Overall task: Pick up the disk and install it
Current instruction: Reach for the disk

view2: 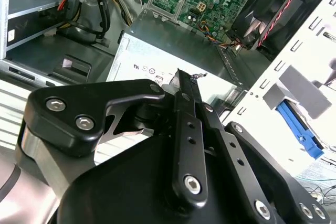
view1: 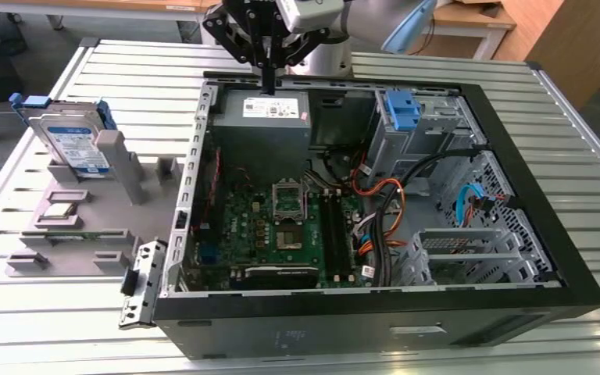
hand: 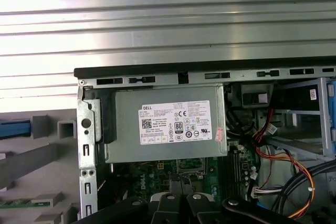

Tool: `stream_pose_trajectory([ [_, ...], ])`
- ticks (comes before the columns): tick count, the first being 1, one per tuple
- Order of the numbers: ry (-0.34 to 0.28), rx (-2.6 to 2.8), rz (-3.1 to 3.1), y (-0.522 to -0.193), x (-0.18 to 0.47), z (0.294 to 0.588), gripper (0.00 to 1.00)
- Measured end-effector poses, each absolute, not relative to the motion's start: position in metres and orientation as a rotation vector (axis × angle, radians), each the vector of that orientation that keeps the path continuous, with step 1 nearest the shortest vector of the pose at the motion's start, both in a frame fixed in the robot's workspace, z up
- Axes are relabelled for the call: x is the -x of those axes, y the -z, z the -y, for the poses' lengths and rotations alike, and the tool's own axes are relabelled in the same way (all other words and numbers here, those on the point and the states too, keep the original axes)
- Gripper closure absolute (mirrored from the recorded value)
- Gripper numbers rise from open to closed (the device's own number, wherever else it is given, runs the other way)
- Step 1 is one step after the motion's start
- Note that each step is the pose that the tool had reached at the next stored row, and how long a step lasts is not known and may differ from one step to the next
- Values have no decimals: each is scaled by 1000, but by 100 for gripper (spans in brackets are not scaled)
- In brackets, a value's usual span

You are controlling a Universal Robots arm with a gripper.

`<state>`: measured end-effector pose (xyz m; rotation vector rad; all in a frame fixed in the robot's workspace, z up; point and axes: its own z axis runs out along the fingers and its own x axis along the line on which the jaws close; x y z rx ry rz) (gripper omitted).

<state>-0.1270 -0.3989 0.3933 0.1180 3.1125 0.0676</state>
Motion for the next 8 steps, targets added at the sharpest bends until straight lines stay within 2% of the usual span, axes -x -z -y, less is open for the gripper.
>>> stream_pose_trajectory([
  [8,-68,-118,-3113,-393,129,399,90],
])
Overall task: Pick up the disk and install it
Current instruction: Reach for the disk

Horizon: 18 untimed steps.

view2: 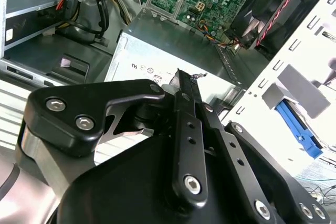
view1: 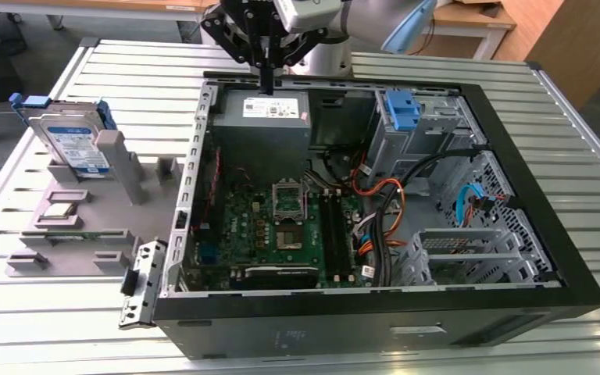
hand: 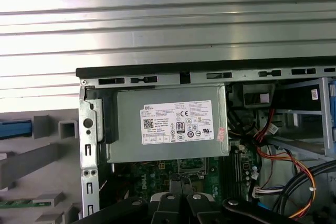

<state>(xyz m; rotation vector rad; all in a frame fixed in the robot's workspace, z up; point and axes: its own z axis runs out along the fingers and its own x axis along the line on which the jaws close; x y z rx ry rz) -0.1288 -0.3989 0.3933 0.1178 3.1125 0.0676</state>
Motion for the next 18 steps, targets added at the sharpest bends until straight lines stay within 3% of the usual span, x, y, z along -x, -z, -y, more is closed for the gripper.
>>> stream_pose_trajectory([
  [18,-68,-118,-3112,-393,134,399,90],
])
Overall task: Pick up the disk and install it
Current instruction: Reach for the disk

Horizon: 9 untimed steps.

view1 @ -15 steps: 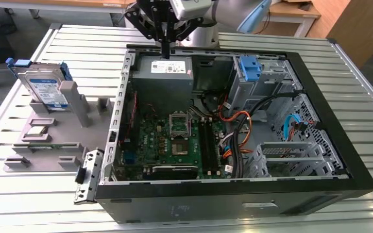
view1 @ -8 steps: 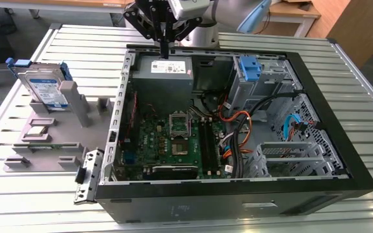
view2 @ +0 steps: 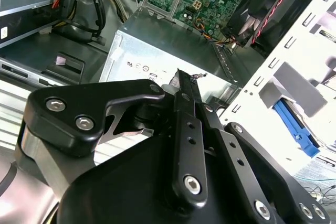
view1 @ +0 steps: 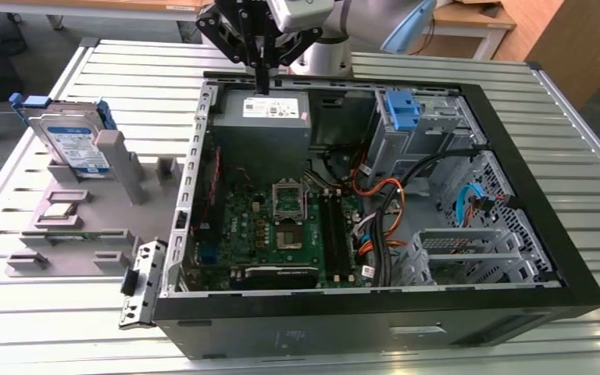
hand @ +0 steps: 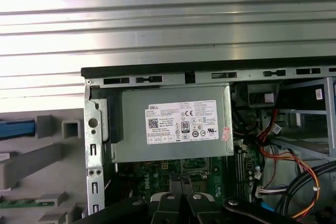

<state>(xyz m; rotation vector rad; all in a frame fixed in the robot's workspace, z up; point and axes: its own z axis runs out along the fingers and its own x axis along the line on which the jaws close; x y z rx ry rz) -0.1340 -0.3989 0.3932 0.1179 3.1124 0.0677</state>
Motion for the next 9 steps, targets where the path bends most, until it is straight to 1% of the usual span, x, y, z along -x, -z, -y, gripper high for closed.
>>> stream_pose_trajectory([
  [9,-68,-118,-3112,-393,135,399,90],
])
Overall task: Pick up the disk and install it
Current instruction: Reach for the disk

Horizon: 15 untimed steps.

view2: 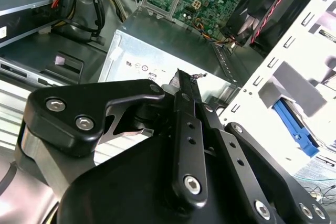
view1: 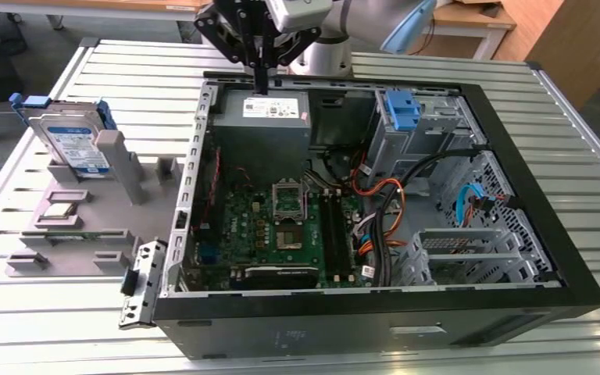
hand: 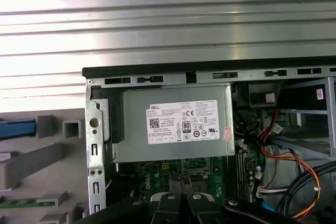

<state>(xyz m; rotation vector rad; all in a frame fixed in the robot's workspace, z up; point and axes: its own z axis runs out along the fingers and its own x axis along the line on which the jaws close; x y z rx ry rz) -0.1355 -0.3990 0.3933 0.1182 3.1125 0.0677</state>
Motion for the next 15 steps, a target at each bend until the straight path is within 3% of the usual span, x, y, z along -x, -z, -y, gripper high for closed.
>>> stream_pose_trajectory([
  [15,-68,-118,-3112,-393,146,399,90],
])
